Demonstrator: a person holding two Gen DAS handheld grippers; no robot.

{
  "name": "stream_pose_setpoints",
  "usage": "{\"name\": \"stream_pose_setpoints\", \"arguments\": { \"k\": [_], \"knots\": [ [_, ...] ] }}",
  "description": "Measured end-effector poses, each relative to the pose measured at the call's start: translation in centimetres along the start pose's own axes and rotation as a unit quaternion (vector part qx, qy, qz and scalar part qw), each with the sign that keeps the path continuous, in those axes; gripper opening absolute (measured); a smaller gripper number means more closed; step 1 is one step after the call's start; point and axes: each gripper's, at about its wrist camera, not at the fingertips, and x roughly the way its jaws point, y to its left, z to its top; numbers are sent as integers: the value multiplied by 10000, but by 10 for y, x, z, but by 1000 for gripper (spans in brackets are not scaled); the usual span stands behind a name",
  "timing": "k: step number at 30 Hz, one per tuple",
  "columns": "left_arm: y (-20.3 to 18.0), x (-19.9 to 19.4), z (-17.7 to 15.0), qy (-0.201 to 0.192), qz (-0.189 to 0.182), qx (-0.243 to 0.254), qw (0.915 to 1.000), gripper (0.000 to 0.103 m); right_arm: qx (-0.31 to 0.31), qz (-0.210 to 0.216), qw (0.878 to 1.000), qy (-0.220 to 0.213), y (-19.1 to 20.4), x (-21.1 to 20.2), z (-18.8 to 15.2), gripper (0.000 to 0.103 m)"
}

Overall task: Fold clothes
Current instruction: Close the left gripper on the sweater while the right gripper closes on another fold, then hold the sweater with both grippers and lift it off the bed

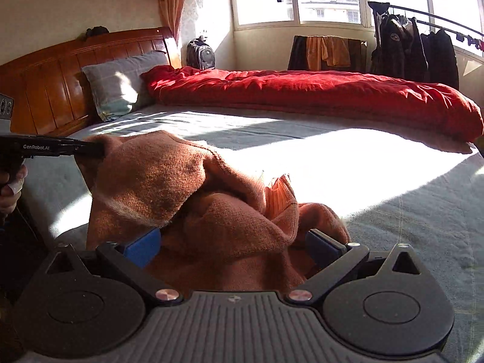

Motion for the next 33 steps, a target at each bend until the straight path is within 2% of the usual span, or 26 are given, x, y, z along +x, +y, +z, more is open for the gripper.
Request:
{"name": "stream_pose_setpoints", "arguments": {
  "k": [5,6,8,10,15,16,17,18,19,20,22,26,27,28,30,33],
  "knots": [
    [14,-3,-20,233,151,-292,9992,5,362,213,9991,27,-16,5,9,102],
    [18,-3,-23,217,131,-390,9989,5,440,263,9987,60,-19,8,10,100],
    [26,-4,-28,183,91,-584,9981,5,553,389,9976,121,-23,13,10,88],
    [34,-4,-31,173,89,-752,9970,5,618,507,9966,196,-24,19,7,81],
    [39,0,-33,203,55,-818,9964,5,729,870,9934,191,-17,36,3,79],
    [39,0,-33,201,48,-817,9964,5,734,942,9927,180,-14,41,4,74],
    [38,-1,-34,196,37,-793,9966,5,735,1007,9920,194,-11,45,5,60],
    [38,-2,-34,190,26,-769,9969,5,708,1043,9916,285,-8,50,6,52],
    [37,-3,-35,185,15,-745,9970,5,621,1040,9920,354,-4,55,6,34],
    [36,-5,-35,197,-13,-703,9973,6,526,1018,9926,409,0,59,7,30],
    [34,-5,-36,207,-85,-596,9980,11,377,863,9946,426,3,60,8,27],
    [29,-1,-37,195,-128,-266,9994,17,554,899,9934,442,-3,56,10,27],
    [29,2,-38,197,-145,-202,9995,24,563,908,9933,448,-4,56,9,28],
    [32,6,-39,194,-204,-229,9993,27,572,907,9932,454,-3,56,8,29],
    [41,17,-41,215,-412,-449,9979,42,641,935,9923,497,-2,59,4,31],
    [51,31,-46,264,-674,-855,9937,43,713,929,9916,554,1,66,0,32]
  ]
}}
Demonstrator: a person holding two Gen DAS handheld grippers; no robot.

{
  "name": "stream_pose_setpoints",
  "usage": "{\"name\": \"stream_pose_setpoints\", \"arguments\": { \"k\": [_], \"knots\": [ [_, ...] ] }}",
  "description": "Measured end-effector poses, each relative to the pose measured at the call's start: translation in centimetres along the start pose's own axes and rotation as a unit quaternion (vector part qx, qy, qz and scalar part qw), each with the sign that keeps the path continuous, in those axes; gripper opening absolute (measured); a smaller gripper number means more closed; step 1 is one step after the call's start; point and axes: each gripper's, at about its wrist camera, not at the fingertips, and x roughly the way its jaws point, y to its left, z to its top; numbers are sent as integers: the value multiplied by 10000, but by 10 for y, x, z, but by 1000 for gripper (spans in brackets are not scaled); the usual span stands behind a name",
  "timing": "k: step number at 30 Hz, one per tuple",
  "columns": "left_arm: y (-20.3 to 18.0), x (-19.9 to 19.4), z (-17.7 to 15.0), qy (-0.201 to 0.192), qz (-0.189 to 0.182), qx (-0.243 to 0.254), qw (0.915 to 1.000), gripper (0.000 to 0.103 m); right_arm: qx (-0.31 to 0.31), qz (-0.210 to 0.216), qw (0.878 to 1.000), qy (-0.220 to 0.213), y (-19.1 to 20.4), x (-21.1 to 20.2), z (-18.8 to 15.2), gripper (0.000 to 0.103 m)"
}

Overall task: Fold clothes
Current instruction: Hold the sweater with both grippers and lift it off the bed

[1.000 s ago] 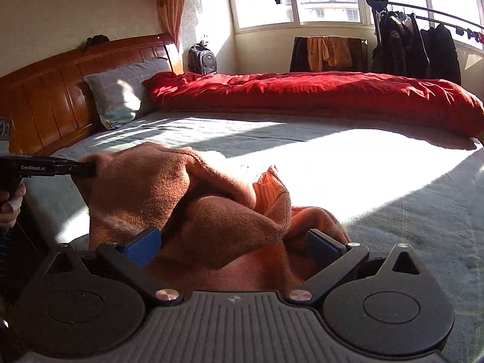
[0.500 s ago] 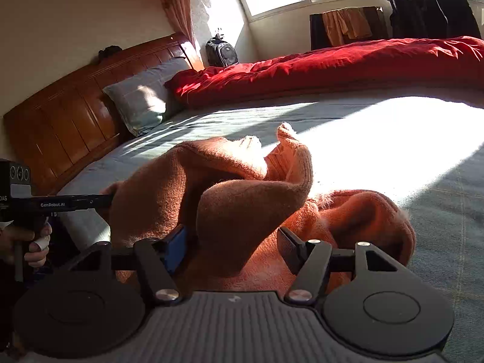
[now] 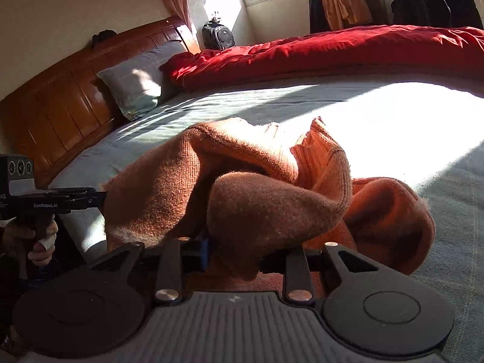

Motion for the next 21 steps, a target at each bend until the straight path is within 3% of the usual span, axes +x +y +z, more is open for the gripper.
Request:
{"name": "stream_pose_setpoints", "arguments": {
  "k": [4,7,13,17,21],
  "knots": [
    [7,9,-2,28,-289,-231,9993,40,15,-53,10000,73,2,9,-6,32],
    [0,10,-3,35,-357,-94,9993,38,118,-16,9999,31,-1,10,-8,32],
    [-14,11,0,-31,-84,292,9995,33,158,-84,9998,-94,0,12,-8,31],
    [-21,10,0,-57,62,426,9991,26,264,-50,9996,-125,-1,13,-5,21],
    [-20,12,0,1,77,356,9993,26,414,103,9989,-197,-3,12,-6,24]
  ]
}}
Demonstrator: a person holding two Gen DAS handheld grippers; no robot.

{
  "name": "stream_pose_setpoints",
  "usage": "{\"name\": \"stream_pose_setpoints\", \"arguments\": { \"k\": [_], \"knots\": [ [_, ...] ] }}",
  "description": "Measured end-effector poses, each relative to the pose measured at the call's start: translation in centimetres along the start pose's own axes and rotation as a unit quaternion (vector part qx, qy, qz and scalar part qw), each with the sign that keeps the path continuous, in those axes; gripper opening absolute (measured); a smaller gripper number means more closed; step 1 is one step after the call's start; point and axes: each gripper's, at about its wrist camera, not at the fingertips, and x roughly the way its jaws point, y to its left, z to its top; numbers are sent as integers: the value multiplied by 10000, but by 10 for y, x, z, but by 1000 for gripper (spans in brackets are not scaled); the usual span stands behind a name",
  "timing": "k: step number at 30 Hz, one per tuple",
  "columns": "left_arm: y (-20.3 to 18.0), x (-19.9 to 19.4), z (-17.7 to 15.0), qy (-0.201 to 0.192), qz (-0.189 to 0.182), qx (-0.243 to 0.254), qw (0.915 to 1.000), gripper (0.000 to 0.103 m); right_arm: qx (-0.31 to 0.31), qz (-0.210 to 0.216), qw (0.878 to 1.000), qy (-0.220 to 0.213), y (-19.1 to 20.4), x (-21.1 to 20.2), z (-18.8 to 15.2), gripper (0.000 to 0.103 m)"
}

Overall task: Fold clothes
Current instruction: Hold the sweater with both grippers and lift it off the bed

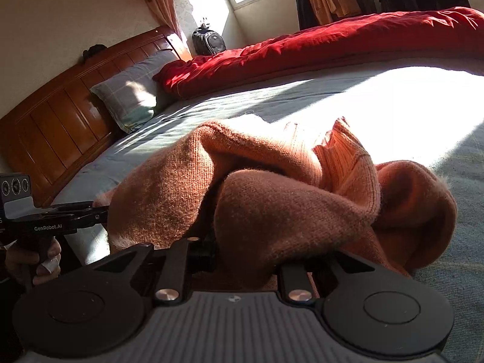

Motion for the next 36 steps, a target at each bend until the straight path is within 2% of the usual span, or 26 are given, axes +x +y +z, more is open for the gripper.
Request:
{"name": "stream_pose_setpoints", "arguments": {
  "k": [7,9,10,11,13,17,20,27,32,34,36],
  "knots": [
    [3,2,-2,45,-42,-107,9999,27,-21,-10,10000,-31,1,-1,1,26],
    [3,2,-2,55,-41,-114,9999,27,-78,-123,9999,-15,2,0,1,35],
    [3,2,-2,60,-41,-110,9999,27,-112,-195,9997,-11,2,1,1,47],
    [3,2,-2,64,-41,-106,9999,27,-169,-299,9994,11,3,2,1,53],
    [4,2,-2,72,-42,-98,9999,27,-167,-346,9992,67,2,4,-1,54],
    [4,3,-2,76,-45,-76,9999,27,-109,-429,9990,115,0,7,-2,71],
    [4,3,-1,88,-52,-103,9999,27,-27,-355,9992,160,-2,10,-2,73],
    [3,3,-2,105,-35,-67,9999,29,50,-220,9994,258,-2,12,0,72],
    [3,4,-2,110,-17,-47,9999,30,252,-144,9995,160,-5,8,1,53],
    [2,4,-2,110,-10,-39,9999,30,339,-96,9993,112,-9,5,1,33],
    [2,4,-2,104,-4,-39,9999,31,398,-16,9992,92,-12,1,0,30]
  ]
}}
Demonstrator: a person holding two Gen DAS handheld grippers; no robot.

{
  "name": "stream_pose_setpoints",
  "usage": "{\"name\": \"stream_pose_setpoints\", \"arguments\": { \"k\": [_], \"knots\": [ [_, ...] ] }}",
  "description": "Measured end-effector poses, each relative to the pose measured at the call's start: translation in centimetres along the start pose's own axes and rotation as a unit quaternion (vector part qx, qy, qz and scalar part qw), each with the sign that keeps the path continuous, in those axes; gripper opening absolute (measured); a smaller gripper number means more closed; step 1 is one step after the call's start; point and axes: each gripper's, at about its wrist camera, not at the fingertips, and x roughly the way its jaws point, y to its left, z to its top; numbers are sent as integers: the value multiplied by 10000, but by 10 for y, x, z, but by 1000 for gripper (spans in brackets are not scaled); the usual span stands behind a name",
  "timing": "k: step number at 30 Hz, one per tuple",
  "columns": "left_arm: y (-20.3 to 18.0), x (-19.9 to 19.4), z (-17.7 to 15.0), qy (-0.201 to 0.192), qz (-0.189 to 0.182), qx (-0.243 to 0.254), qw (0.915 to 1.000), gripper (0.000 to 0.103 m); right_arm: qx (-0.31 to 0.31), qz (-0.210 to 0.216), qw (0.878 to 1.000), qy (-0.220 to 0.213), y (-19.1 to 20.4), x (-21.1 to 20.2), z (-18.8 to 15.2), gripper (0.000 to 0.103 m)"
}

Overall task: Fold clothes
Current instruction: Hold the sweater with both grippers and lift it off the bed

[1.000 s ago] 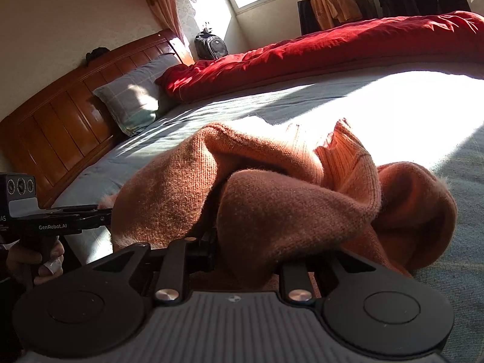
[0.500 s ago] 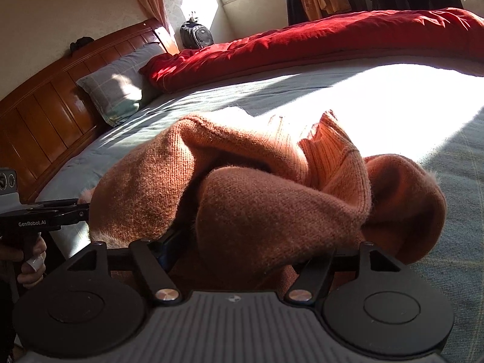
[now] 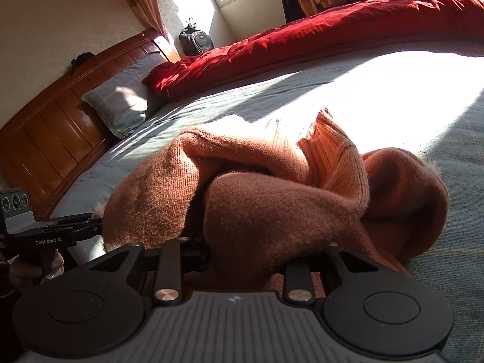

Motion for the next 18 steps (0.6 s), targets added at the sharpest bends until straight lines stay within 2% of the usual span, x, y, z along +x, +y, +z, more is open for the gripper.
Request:
{"name": "stream_pose_setpoints", "arguments": {
  "k": [1,6,9,10,12,18],
  "knots": [
    [0,0,0,-6,6,-3,10000,31,15,45,10000,-14,-1,-1,0,27],
    [2,2,1,-30,-48,-75,10000,31,111,181,9998,-15,-1,0,-4,29],
    [2,2,2,-82,-18,-99,9999,29,53,141,9999,-50,4,3,-6,21],
    [2,1,2,-108,8,-93,9999,26,1,99,9999,-62,6,3,-5,14],
    [-5,-3,4,-200,173,129,9996,19,-154,-74,9998,-123,8,-4,0,10],
    [-22,-12,23,-427,344,475,9974,15,-839,-881,9921,-318,9,-34,29,10]
  ]
}}
